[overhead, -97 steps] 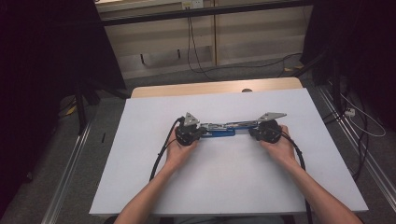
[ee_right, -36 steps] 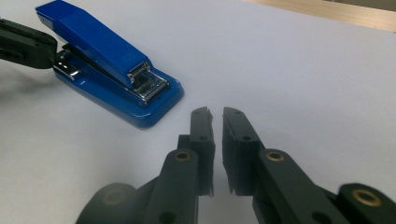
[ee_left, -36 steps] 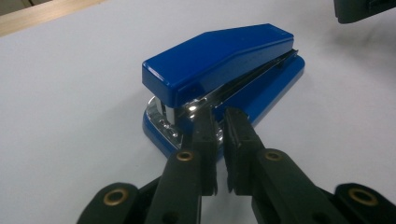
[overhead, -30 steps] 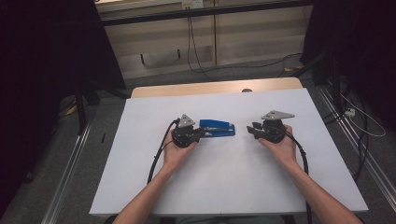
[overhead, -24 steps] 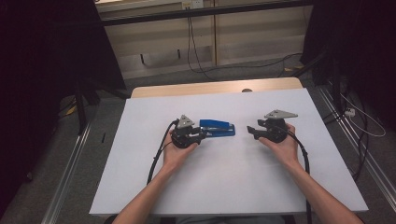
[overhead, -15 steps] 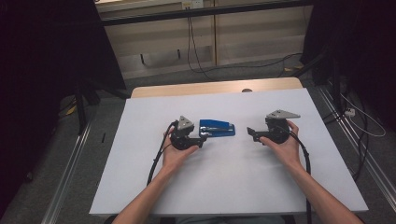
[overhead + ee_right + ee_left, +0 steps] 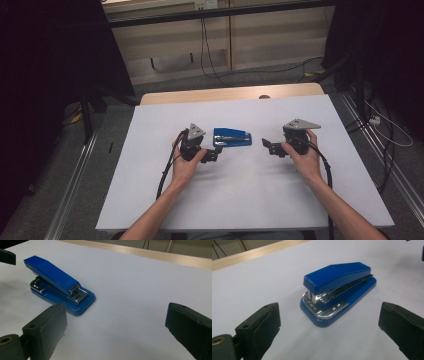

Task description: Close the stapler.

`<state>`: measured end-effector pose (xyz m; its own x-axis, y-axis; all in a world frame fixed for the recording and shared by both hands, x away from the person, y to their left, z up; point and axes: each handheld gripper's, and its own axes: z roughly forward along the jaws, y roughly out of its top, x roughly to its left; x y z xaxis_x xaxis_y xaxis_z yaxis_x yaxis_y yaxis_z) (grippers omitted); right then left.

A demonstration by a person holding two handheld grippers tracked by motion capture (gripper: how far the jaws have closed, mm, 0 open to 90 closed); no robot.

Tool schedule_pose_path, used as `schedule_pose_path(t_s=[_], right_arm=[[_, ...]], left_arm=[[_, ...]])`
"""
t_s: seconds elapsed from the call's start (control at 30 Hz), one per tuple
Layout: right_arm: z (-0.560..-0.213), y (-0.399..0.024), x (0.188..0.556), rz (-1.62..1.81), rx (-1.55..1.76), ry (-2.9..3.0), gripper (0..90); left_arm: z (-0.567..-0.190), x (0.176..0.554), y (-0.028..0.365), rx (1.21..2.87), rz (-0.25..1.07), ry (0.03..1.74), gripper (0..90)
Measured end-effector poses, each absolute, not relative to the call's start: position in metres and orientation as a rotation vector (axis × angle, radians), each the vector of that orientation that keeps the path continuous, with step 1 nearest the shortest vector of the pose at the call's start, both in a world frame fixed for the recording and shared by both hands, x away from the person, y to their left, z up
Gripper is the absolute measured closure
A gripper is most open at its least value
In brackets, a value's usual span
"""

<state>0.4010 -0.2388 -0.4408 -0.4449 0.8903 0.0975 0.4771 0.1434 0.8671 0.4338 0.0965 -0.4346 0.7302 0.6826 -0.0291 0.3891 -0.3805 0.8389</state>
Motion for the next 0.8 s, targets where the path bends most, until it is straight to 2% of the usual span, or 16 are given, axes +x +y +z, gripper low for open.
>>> schedule_pose_path(t_s=[0.37, 0.6, 0.8], right_arm=[[-0.435, -0.238, 0.387, 1.266, 1.279, 1.946, 3.7], [-0.436, -0.239, 0.374, 1.250, 1.277, 1.940, 3.7], [-0.431, -0.239, 0.365, 1.265, 1.285, 1.927, 3.7]], left_arm=[[-0.421, 0.420, 0.116, 1.954, 0.504, 0.826, 3.9], [-0.420, 0.409, 0.137, 1.886, 0.469, 0.890, 3.9], [-0.412, 0.395, 0.148, 1.877, 0.544, 0.898, 3.6]])
